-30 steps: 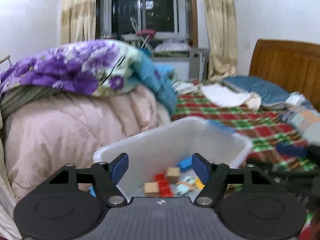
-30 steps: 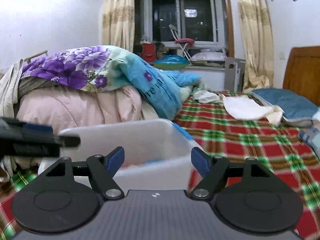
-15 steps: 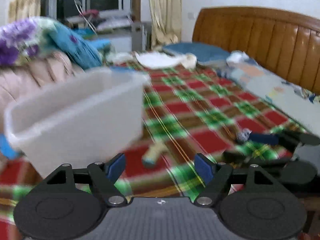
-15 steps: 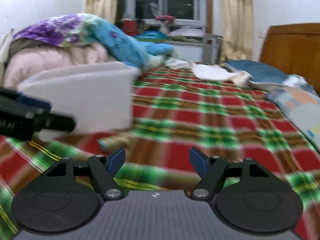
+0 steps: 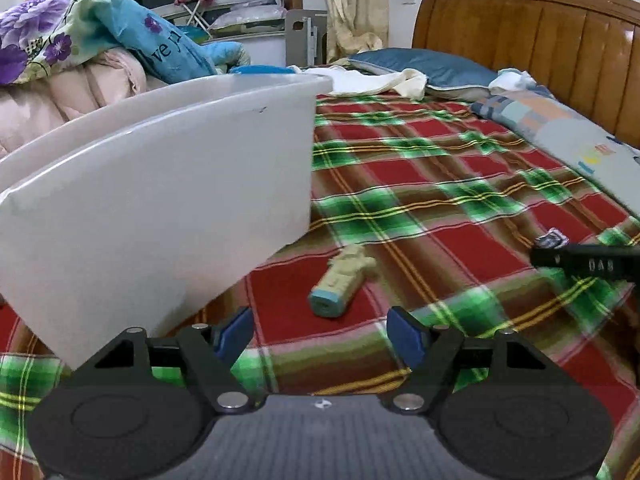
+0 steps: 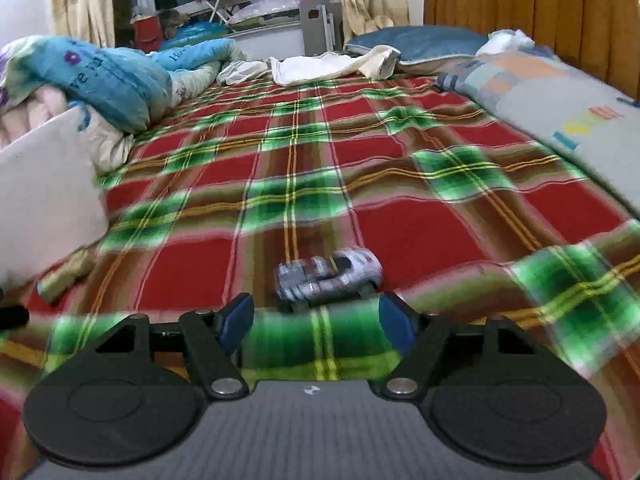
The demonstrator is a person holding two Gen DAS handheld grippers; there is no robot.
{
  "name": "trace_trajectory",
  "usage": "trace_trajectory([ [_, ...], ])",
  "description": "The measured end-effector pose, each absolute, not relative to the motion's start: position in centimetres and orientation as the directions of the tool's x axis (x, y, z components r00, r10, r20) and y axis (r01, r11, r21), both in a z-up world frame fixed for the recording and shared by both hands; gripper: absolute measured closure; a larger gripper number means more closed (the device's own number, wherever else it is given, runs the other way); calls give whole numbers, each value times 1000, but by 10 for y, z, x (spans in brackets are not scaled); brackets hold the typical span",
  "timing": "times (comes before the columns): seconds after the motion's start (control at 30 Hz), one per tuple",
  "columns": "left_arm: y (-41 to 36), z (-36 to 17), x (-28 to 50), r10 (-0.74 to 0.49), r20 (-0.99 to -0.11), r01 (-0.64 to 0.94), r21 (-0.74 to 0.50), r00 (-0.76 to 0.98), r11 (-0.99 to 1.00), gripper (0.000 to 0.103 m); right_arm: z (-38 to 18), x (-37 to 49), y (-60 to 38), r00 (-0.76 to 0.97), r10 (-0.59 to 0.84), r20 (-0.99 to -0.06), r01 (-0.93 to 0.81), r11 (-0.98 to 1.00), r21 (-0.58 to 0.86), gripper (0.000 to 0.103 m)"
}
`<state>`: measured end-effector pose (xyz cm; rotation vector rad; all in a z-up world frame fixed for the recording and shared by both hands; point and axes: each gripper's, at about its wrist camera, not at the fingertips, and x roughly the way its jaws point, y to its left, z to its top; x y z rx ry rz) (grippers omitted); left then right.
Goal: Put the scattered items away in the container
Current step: 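Grasp the beige figure with the left tool while the right tool grasps the silver toy car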
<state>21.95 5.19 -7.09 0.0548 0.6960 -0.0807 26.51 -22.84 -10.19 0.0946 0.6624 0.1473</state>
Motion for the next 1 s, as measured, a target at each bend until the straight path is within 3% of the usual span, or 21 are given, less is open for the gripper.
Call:
trace_trajectory([
  [0.4, 47, -82, 257, -97, -636, 168, 52, 766, 984, 29, -103, 259, -189, 766, 275, -582, -328, 944, 15, 37],
  [0.47, 41, -88, 264, -108, -652, 185, 49, 750, 982, 41, -102, 250, -192, 777, 260, -574, -314, 949, 5, 38],
  [0.5, 39, -92, 267, -116, -671, 193, 42, 732, 980, 61, -101, 247, -193, 781, 251, -571, -306, 952, 0, 38],
  [0.53, 38, -95, 269, -142, -689, 210, 14, 710, 978, 73, -101, 246, -194, 784, 244, -571, -297, 955, -1, 37],
  [0.6, 34, -95, 262, -148, -686, 217, 15, 713, 976, 73, -102, 249, -197, 777, 230, -586, -278, 961, 8, 42],
  [0.67, 29, -93, 252, -160, -684, 243, 25, 712, 970, 73, -102, 249, -197, 771, 227, -594, -273, 962, 13, 67],
  [1.0, 14, -63, 206, -186, -654, 271, 30, 733, 962, 73, -87, 214, -182, 781, 233, -580, -292, 956, -8, 70],
])
